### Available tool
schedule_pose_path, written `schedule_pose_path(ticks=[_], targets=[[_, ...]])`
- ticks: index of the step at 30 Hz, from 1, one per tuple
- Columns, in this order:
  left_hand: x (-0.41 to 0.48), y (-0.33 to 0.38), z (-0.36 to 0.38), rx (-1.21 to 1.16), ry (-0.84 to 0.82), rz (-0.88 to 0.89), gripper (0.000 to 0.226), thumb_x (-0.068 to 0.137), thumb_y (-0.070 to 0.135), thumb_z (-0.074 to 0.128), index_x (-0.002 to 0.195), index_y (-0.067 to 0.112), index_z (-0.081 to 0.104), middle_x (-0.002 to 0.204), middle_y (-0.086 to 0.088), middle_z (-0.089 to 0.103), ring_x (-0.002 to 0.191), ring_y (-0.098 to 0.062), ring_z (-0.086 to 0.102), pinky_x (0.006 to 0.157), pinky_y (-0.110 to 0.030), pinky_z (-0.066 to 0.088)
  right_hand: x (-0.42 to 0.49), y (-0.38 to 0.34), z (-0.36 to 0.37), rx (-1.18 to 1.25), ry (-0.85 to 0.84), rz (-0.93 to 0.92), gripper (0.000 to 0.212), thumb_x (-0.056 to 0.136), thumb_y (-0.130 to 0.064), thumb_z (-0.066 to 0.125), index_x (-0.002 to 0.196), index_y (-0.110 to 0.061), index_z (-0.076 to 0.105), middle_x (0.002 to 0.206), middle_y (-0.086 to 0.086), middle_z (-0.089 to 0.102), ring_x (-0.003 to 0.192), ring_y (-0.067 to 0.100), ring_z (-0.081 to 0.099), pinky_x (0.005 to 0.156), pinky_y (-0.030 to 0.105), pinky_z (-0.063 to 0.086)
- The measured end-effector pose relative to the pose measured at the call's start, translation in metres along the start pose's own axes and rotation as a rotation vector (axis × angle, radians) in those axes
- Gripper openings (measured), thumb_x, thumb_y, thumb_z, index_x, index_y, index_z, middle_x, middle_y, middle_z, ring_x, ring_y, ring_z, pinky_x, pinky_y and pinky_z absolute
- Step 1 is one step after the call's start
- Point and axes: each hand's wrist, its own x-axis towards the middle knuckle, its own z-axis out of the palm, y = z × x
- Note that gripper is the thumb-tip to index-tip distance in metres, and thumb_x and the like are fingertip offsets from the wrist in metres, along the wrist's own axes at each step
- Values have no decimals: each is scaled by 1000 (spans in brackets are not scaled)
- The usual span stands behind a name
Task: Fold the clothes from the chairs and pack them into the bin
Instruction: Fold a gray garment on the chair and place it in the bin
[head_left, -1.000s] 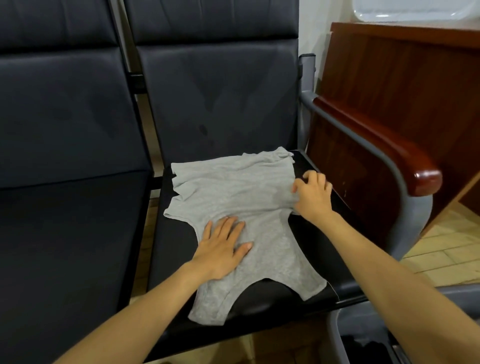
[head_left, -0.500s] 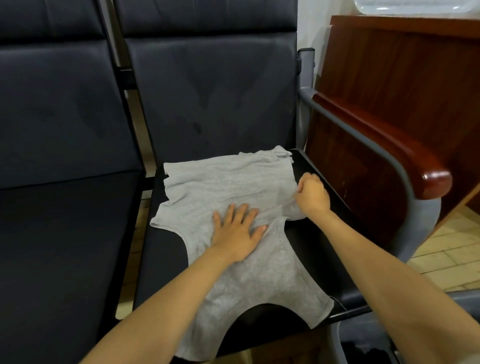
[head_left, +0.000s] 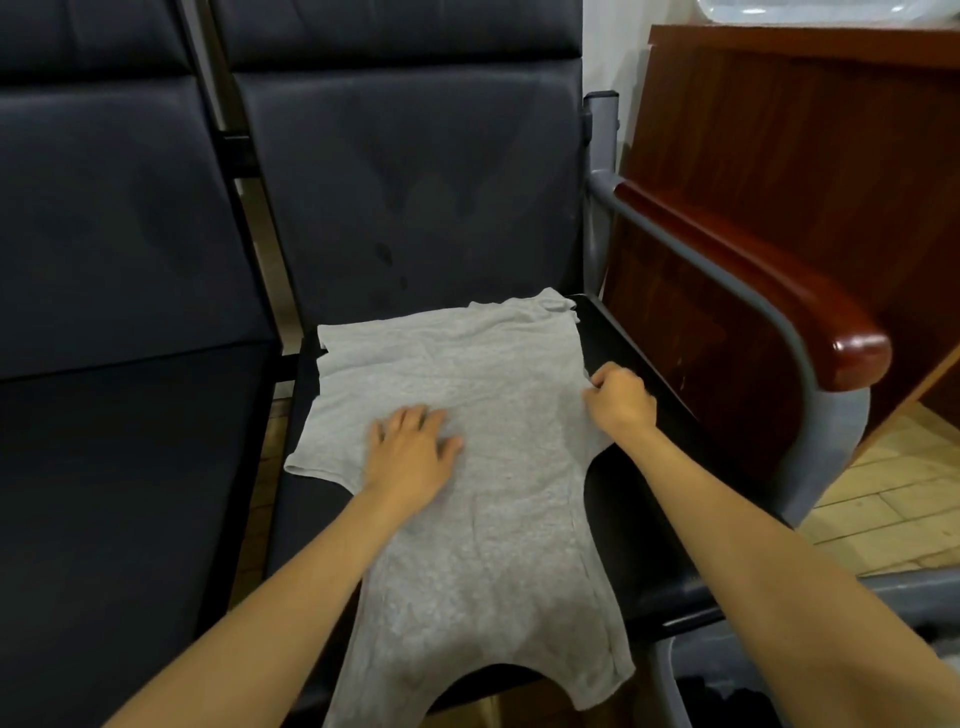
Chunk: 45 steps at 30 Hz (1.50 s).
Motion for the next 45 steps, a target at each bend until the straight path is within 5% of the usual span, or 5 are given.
schedule_pose_path(ticks=[10, 16, 20, 32, 45], targets=[[1, 11, 17, 27, -135, -125, 62, 99, 54, 8, 154, 26, 2, 161, 1, -7, 147, -25, -11, 112, -64, -9, -17, -2, -8, -368, 184, -220, 31, 94, -10, 47, 124, -9, 53, 132, 14, 42, 122, 33, 35, 102, 43, 29], [-14, -11, 9, 7, 235, 139, 65, 90, 49, 21, 122, 10, 62, 128, -12, 55, 119, -33, 52, 104, -50, 32, -66, -31, 19, -203, -311, -313, 57, 101, -48, 26, 150, -19, 23, 157, 11, 16, 145, 31, 11, 116, 47, 14], [-16, -43, 8, 53, 63, 67, 81, 84, 63, 3, 143, 21, 40, 150, -4, 35, 139, -24, 29, 112, -42, 20, -59, -25, 32, -343, -364, -318, 66, 97, -61, 9, 154, -30, -4, 161, 4, -11, 147, 30, -12, 116, 55, -6], [17, -41, -14, -24, 445, 446, 17, 85, 17, 68, 99, 8, 67, 90, -9, 62, 79, -29, 62, 71, -37, 46, -23, -34, 29, 56, -86, -743, 29, 94, -19, 58, 120, -8, 61, 122, 11, 58, 117, 31, 50, 99, 42, 41], [-135, -73, -44, -60, -241, 532, 53, 84, 70, 38, 111, 27, 56, 132, 14, 49, 116, -3, 49, 94, -28, 44, -156, 79, -42, -5, -425, -873, 36, 89, -29, 64, 123, -22, 56, 137, -14, 45, 127, 1, 39, 105, 20, 34]])
